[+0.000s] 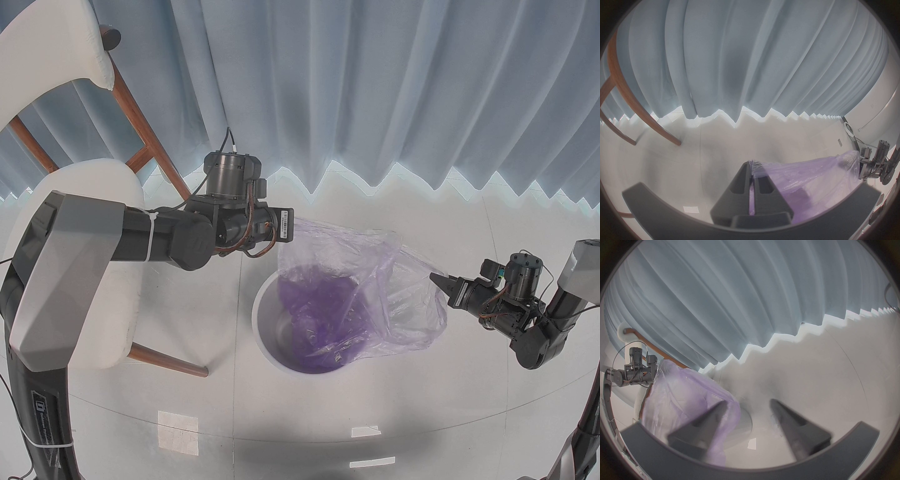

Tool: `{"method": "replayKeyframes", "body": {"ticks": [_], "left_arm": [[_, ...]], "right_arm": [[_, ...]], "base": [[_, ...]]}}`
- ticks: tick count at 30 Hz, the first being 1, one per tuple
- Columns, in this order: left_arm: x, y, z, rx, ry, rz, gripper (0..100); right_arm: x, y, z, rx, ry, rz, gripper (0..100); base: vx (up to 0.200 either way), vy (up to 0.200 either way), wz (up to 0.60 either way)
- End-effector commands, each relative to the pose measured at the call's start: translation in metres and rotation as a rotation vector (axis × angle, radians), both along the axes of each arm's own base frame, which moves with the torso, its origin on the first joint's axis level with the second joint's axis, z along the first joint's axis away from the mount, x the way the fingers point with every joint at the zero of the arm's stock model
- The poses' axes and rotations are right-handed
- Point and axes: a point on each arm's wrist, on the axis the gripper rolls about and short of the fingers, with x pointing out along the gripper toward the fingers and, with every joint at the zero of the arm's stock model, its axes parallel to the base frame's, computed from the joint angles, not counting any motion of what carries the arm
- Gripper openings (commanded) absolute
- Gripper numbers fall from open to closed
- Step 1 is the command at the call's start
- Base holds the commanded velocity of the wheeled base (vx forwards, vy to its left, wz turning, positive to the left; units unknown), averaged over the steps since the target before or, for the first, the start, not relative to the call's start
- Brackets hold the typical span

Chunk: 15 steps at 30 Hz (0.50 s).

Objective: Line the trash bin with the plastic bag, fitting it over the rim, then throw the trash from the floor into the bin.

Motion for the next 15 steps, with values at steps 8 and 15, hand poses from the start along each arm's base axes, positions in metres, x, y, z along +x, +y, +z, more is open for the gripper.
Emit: {"method": "replayKeyframes", "body": {"ticks": [8,15], "left_arm": [[0.007,-0.002,0.006,-0.017,-0.03,0.002,0],[0.015,0.005,-0.001,-0.014,-0.021,0.024,0]], "right_arm": [[-0.042,-0.013,-0.009,0.081,0.103,-0.003,100],[-0.055,-0.017,-0.011,0.104,0.097,-0.02,100]], "base": [[0.0,0.0,0.0],[0.0,0.0,0.0]]}}
